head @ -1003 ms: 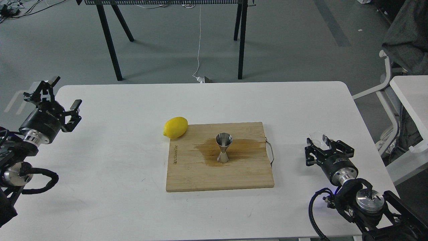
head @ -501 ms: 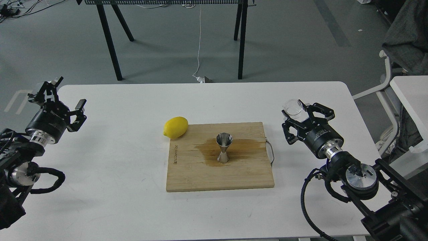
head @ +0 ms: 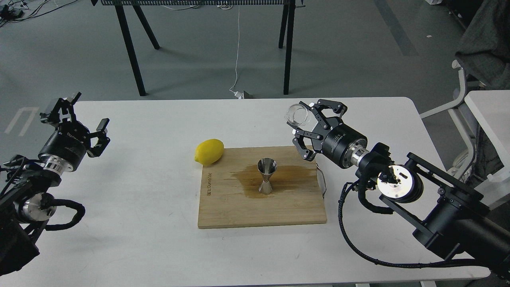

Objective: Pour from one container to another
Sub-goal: 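Grasp the clear glass with the right gripper and lift it, then carry the held glass over the jigger with the right gripper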

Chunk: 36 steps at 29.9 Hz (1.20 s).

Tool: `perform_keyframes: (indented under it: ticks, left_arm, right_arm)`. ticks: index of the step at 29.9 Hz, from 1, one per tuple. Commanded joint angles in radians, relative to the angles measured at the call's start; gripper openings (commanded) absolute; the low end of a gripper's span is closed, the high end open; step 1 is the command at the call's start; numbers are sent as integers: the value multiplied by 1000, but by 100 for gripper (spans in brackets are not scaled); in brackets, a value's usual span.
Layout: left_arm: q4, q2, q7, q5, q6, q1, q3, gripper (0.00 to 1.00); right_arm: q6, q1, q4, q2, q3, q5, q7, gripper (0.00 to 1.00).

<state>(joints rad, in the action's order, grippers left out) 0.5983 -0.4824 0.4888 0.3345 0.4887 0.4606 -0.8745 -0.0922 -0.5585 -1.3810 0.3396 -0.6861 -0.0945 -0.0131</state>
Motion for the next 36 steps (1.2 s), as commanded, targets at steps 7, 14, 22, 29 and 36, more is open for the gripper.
perform_keyframes:
  ticks: [7, 14, 22, 29, 36]
  left_arm:
    - [0, 1, 0, 1, 0, -2, 0, 98]
    - [-2, 7, 0, 1, 0, -2, 0, 98]
    - [-11, 10, 0, 1, 0, -2, 0, 99]
    - [-11, 10, 0, 1, 0, 0, 0, 99]
    - [-11, 10, 0, 1, 0, 0, 0, 99]
  right_arm:
    - [-4, -66, -19, 2, 121, 119, 27, 37]
    - [-14, -141, -19, 22, 223, 174, 41, 37]
    - [-8, -181, -55, 84, 267, 191, 50, 38]
    - [0, -184, -73, 108, 281, 203, 58, 38]
    - [-1, -239, -69, 105, 368, 251, 58, 38]
